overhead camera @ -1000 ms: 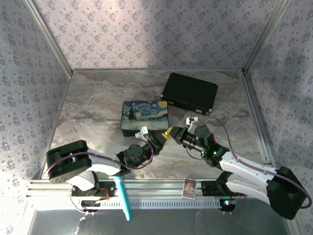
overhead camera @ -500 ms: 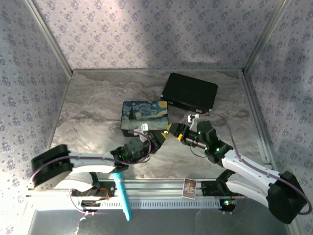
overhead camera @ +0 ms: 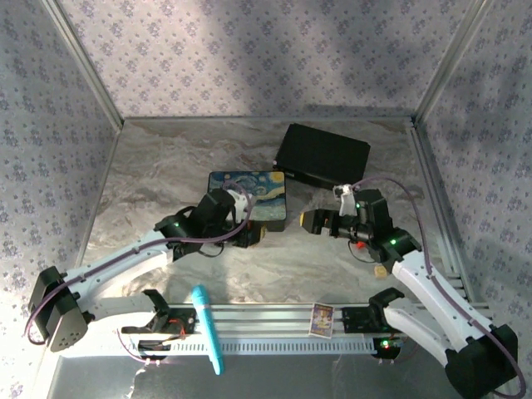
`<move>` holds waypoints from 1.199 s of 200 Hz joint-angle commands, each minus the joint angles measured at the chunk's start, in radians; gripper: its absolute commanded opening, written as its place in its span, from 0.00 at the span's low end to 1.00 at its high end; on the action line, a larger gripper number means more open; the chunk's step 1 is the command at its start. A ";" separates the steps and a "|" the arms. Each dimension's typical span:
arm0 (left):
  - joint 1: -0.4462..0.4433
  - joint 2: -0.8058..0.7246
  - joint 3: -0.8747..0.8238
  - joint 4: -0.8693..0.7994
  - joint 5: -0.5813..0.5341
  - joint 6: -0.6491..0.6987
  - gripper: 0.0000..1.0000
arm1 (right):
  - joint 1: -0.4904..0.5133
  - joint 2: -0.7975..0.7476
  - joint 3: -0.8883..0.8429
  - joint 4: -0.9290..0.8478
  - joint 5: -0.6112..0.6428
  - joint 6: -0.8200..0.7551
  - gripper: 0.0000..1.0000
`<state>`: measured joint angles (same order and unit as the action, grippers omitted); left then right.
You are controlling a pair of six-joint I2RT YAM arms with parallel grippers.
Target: Unlock the padlock with the key
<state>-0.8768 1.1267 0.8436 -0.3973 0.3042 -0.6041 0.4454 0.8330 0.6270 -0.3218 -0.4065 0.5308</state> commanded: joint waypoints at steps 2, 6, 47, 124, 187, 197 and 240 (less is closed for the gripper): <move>0.010 -0.031 0.061 -0.172 0.138 0.230 0.00 | 0.034 0.010 0.046 -0.154 0.192 -0.083 0.99; 0.013 -0.033 0.062 -0.174 0.147 0.244 0.00 | 0.038 0.013 0.053 -0.175 0.232 -0.070 0.99; 0.036 -0.009 0.080 -0.158 0.240 0.317 0.00 | 0.165 0.027 0.042 -0.114 0.308 -0.139 0.99; 0.063 -0.001 0.077 -0.100 0.406 0.379 0.00 | 0.161 0.048 -0.207 0.680 -0.337 0.033 0.74; 0.065 -0.021 0.050 -0.054 0.432 0.376 0.00 | 0.220 0.115 -0.154 0.747 -0.513 0.046 0.61; 0.068 -0.036 0.042 -0.035 0.443 0.370 0.00 | 0.228 0.124 -0.144 0.713 -0.522 0.026 0.56; 0.067 -0.068 0.028 -0.011 0.471 0.360 0.00 | 0.254 0.130 -0.147 0.730 -0.509 0.039 0.37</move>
<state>-0.8150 1.0809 0.8818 -0.4473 0.7242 -0.2470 0.6819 0.9680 0.4515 0.4000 -0.8917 0.5766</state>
